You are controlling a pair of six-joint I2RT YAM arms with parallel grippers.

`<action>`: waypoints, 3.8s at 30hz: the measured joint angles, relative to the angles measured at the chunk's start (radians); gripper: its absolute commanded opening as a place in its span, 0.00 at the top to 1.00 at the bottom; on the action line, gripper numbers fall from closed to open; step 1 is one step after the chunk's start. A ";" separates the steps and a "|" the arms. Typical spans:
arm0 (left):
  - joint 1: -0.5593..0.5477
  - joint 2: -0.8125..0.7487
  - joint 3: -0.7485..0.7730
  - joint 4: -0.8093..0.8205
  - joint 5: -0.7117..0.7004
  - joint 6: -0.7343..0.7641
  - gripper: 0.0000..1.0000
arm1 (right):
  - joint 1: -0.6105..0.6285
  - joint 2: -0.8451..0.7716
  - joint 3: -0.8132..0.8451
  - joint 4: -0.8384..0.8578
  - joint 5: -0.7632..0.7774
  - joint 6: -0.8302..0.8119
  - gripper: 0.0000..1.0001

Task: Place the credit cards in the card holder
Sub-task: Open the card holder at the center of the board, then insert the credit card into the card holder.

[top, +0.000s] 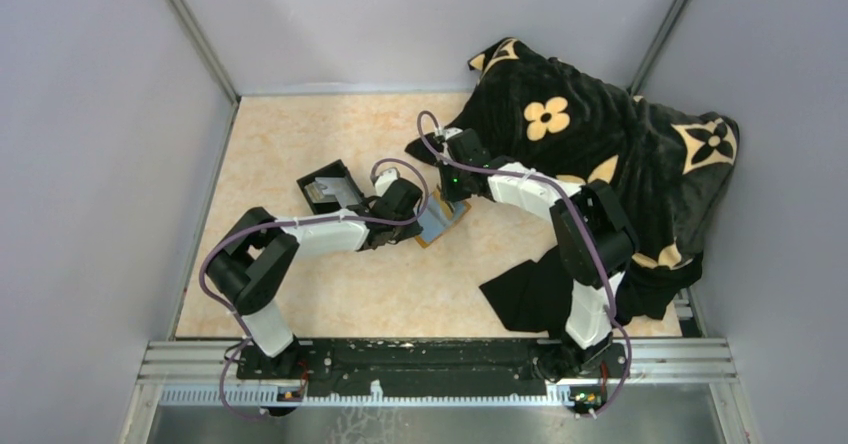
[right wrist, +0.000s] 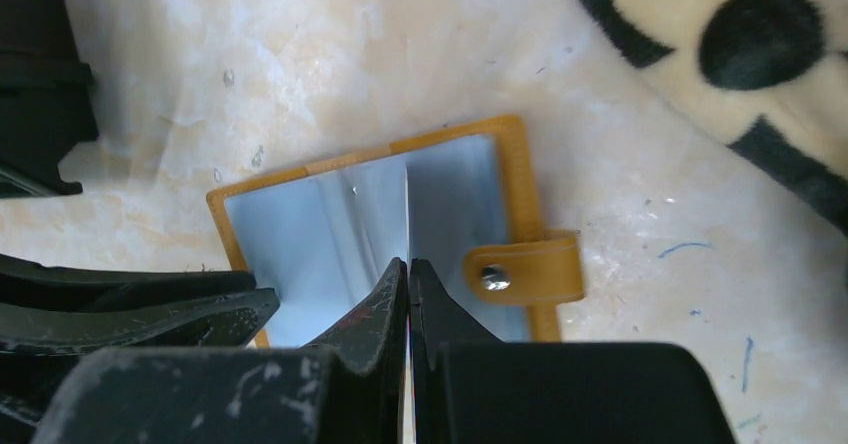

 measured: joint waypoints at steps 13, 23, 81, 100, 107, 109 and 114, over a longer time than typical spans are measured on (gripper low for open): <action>0.000 -0.001 0.006 -0.008 0.000 0.039 0.72 | -0.065 0.051 -0.037 0.107 -0.150 -0.031 1.00; 0.002 -0.001 0.006 -0.011 0.002 0.058 0.73 | -0.129 0.051 -0.114 0.227 -0.260 0.010 1.00; 0.020 0.008 0.028 -0.037 0.039 0.093 0.74 | -0.211 0.119 -0.219 0.483 -0.647 0.184 1.00; 0.027 0.008 0.025 -0.036 0.049 0.093 0.74 | -0.203 0.128 -0.224 0.516 -0.665 0.196 1.00; 0.069 0.015 0.014 0.010 0.014 0.103 0.74 | -0.201 0.152 -0.225 0.545 -0.695 0.224 1.00; 0.072 0.015 0.011 0.018 0.009 0.105 0.74 | -0.201 0.154 -0.225 0.548 -0.699 0.229 1.00; 0.072 0.015 0.010 0.021 0.005 0.108 0.74 | -0.201 0.156 -0.227 0.566 -0.705 0.240 1.00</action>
